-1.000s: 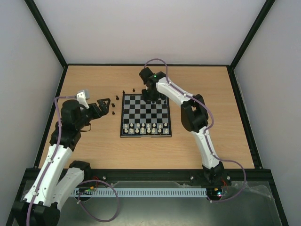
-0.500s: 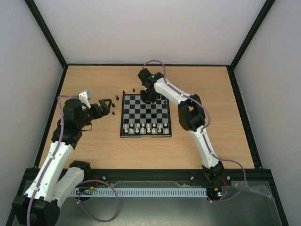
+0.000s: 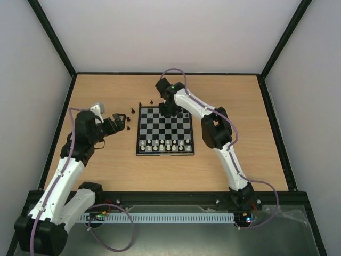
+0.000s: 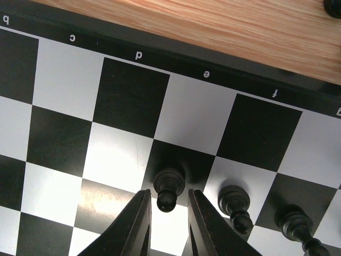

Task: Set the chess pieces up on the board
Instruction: Place the chess piece on the chessboard, then pick up the chess piece at the center of the board.

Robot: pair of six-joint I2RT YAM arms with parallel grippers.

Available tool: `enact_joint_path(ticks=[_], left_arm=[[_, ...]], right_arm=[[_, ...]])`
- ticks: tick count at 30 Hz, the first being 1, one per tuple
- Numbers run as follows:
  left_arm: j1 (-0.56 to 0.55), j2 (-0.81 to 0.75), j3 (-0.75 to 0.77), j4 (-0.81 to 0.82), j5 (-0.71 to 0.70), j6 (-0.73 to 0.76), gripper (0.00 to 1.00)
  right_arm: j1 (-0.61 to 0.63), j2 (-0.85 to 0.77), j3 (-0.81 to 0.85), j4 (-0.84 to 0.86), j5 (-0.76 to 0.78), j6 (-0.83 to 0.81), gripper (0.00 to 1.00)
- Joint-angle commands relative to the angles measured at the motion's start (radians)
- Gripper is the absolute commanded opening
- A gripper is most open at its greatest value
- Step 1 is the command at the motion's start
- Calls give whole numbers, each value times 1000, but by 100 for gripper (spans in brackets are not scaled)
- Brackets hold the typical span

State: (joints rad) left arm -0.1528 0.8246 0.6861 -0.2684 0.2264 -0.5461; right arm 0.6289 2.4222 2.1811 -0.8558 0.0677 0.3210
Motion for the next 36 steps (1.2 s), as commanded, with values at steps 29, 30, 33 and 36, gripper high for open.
enact_joint_path(ticks=[29,30,33,36], left_arm=[[-142,568,228,-30,-451,-35,99],[-148,594,237,-25,-460,-36,97],[-164,679,260,-8,-471,-38,79],[-180,749,291,-12,-469,-42,59]], right_arm=[[6,-825,-855,356,-158,46,51],[6,-831,-864,357,-158,46,51],[5,-845,-884,363,-166,47,50],[6,-852,-891,364,-169,46,50]])
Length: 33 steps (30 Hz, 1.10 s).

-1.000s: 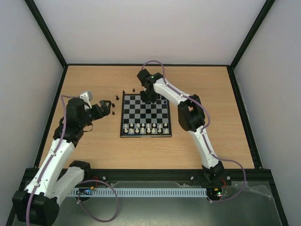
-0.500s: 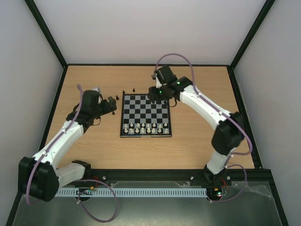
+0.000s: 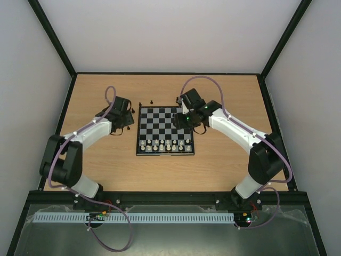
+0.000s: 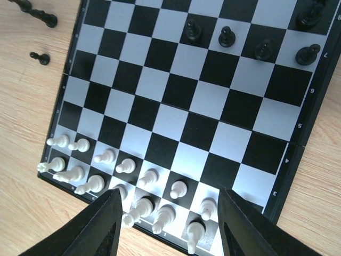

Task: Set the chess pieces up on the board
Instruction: Pick up the chess piece at the center of the board.

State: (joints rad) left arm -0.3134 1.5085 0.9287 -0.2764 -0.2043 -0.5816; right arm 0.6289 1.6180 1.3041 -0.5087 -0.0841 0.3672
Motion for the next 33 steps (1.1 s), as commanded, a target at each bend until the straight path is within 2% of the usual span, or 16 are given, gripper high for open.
enact_joint_path(ticks=[1,3,8,17,18,21,25,29,33], left_arm=[[-30,85,57,-5,-43,-7,54],[-44,119,69,-10,-61,-11,44],[-52,182,67,-6,-75,-17,36],[-53,244,56,5,-91,-22,32],[-52,249,56,7,-87,-23,29],[-53,261,59,9,-80,-21,12],[-53,265,62,2,-81,-18,3],[-54,235,82,-26,-81,-11,2],[-74,216,193,-96,-46,15,2]], right_arm=[[6,-50,-17,19,-19,-1,50],[6,-49,-21,21,-25,-1,50],[6,-46,-28,30,-38,-4,50],[6,-28,-33,45,-55,-4,50],[6,-25,-33,45,-59,-4,49],[5,-21,-34,45,-56,-5,49],[6,-18,-36,48,-53,-5,49],[6,-16,-34,47,-49,-5,49],[5,-19,-34,44,-29,-5,49]])
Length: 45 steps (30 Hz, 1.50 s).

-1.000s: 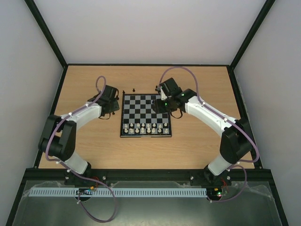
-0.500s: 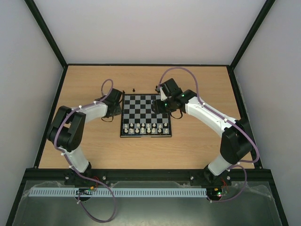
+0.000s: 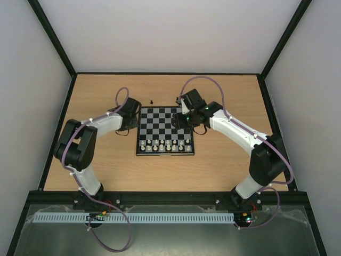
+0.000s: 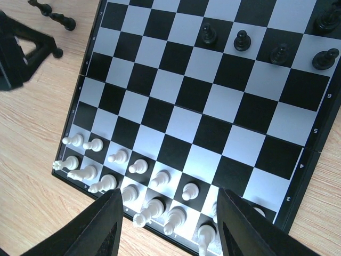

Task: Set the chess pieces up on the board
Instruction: Pick up the chess piece at the center of the board, then place the chess piece on the chessboard.

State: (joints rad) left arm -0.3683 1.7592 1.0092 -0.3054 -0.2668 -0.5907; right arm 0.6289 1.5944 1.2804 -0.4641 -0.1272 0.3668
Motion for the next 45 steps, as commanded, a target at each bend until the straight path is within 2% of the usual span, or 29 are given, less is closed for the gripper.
enact_joint_path(ticks=[1,8,17,41,45], left_arm=[[-35,-25,160,-89,25,31,2],[-150,145,465,-194,66,60,3],[-230,298,621,-206,94,60,3],[-238,398,646,-198,48,52,9],[-236,405,642,-196,38,50,15]], right_arm=[[6,5,-10,-1,18,-4,49],[6,4,-1,-12,42,-5,49],[6,-8,3,-24,62,-8,49],[6,-2,-8,-13,49,-11,49],[5,3,-6,-10,43,-11,49]])
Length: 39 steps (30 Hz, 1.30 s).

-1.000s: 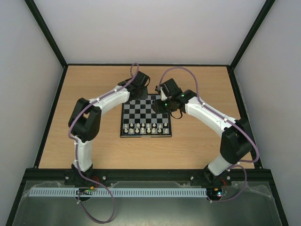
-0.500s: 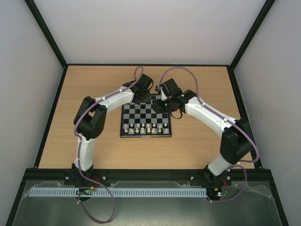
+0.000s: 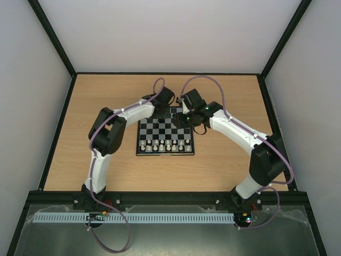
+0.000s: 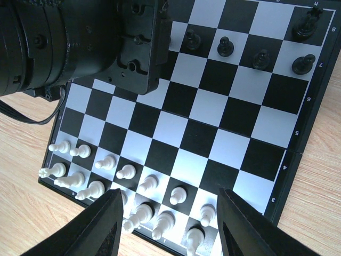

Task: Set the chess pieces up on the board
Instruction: Place the chess piece on the chessboard, then reset both arms

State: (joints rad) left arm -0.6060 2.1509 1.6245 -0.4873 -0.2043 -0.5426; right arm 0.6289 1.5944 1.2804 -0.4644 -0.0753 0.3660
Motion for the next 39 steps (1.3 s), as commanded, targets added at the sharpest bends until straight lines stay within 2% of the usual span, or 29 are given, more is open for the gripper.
enact_joint_path(ticks=[1,4,6,10,14,20,24,26,28,30,34,36,39], left_arm=[[3,12,25,-14,-24,3,18],[2,3,23,-11,-25,2,22],[3,-9,20,-5,-16,5,29],[1,-69,-2,9,-3,8,38],[0,-211,-96,47,-21,15,43],[1,-435,-225,91,-61,38,53],[8,-535,-297,109,-64,47,58],[16,-591,-344,122,-62,48,60],[27,-645,-392,138,-61,47,73],[35,-704,-441,153,-75,47,97],[57,-882,-593,206,-120,27,99],[60,-994,-671,239,-172,25,99],[86,-1120,-734,214,-241,17,100]], right_arm=[[6,2,-6,-9,-11,-10,49],[6,2,-6,-9,-11,-11,49],[6,1,-7,-9,-10,-10,49],[5,-3,-3,-9,6,-9,50],[6,-4,10,-9,22,-10,51],[6,-23,22,-8,60,-12,58],[6,-39,19,0,115,-11,68],[6,-49,13,5,150,-9,78],[5,-63,-11,27,186,-8,99],[3,-84,-41,50,219,-2,99],[-9,-138,-118,104,286,18,98],[-24,-179,-174,134,380,51,99],[-77,-273,-280,208,426,66,99]])
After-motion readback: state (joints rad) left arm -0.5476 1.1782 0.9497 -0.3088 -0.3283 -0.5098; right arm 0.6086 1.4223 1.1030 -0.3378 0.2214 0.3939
